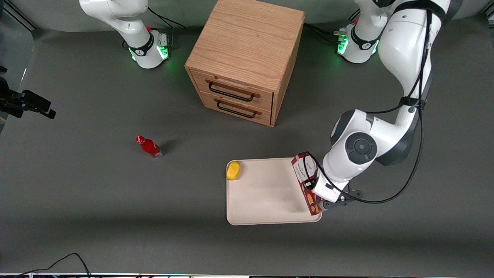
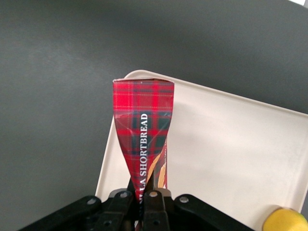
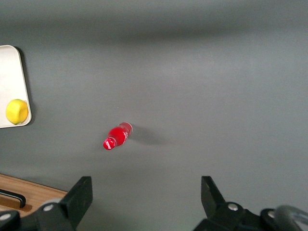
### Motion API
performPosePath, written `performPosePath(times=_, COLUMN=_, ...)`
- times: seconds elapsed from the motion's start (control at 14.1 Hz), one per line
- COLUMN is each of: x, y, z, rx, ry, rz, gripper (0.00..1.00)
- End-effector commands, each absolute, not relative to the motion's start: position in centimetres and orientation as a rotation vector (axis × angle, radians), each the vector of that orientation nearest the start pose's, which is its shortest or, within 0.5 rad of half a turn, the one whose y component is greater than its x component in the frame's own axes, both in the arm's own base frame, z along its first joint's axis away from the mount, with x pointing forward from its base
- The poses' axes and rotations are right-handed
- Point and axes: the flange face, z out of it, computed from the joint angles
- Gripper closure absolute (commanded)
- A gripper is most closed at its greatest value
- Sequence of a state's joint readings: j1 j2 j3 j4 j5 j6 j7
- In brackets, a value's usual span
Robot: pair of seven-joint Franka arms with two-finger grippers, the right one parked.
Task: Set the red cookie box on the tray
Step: 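Carry the held box over the cream tray and lower it, then open the left gripper to release the box onto the tray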
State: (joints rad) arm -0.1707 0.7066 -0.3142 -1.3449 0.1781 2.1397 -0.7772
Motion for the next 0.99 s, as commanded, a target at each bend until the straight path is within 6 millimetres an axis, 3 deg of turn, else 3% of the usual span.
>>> performPosePath(times=0.0, x=68.5, y=-30.7, z=31.7, rx=-3.202, ry=-0.419, rz=-0.149, gripper=0.98)
performPosePath(times=0.43, x=66.7, y=-30.6, z=27.8, rx=-3.197, ry=-0.373, rz=-0.097, gripper=0.98)
performPosePath(times=0.71, x=66.4, y=-30.3, z=26.7, rx=-3.205, ry=-0.377, rz=-0.106, gripper=0.97)
performPosePath(times=0.92, x=66.7, y=-30.0, z=26.4, rx=-3.207, ry=-0.385, rz=-0.117, gripper=0.89)
